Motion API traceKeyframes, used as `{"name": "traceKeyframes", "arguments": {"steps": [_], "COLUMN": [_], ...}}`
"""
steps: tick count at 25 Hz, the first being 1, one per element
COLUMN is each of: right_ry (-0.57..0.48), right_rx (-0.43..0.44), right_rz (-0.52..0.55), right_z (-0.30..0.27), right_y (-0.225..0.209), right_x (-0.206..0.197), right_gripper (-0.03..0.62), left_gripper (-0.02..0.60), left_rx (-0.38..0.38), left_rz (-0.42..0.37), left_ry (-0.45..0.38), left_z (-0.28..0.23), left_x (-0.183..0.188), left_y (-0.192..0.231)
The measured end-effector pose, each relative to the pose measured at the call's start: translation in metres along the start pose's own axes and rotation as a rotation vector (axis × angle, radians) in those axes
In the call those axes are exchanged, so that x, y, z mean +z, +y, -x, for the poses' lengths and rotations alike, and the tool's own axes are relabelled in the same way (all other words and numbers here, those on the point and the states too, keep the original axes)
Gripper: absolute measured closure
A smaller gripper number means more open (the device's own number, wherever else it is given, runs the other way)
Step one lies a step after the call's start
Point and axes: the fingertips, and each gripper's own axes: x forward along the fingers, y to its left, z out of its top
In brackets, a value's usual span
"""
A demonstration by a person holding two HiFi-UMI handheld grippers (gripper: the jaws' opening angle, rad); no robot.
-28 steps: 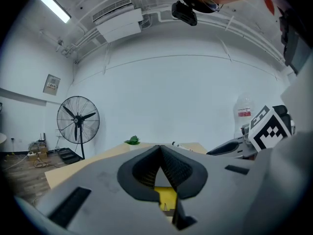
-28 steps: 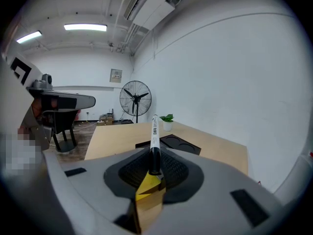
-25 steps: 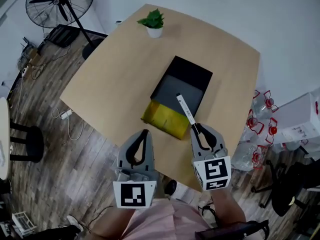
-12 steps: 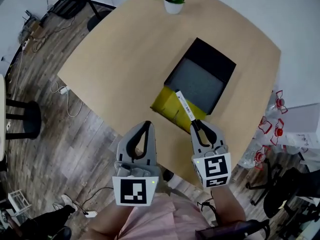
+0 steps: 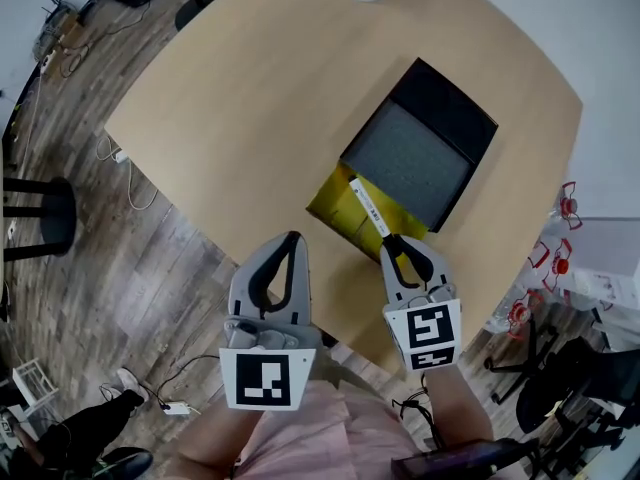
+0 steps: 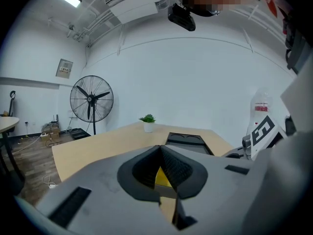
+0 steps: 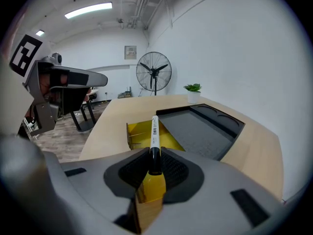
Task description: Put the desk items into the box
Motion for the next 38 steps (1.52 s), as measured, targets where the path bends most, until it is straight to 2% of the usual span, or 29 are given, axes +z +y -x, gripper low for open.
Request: {"name": "traceKeyframes", "arguments": {"steps": [11, 22, 31, 38], "right_ry": [0.085, 0.123, 0.100, -0.005], "right_rx": [0.030, 0.019, 0.007, -0.033], "right_rz": [0.006, 0.017, 0.011, -0.061], "right_z": [-0.021, -0.029, -0.026, 0.001], "right_y": [-0.001, -0.004, -0.003, -0.002], "right_x": [-0.012, -0.019, -0.014, 0.005], "right_gripper": [0.520, 0.517, 0.502, 0.517], "left_gripper": [0.571, 0.571, 0.571, 0.571], "left_rx": [0.012, 0.020, 0.002, -0.037], "left_rz": [0.011, 0.018, 0.010, -0.019], "left_ry": [0.021, 0.033, 0.024, -0.031], "left_z": [-0.013, -0.018, -0.017, -0.003], "left_x": [-0.006, -0.008, -0.003, 0.017], "left_y": [0.013, 0.022, 0.019, 0.007]}}
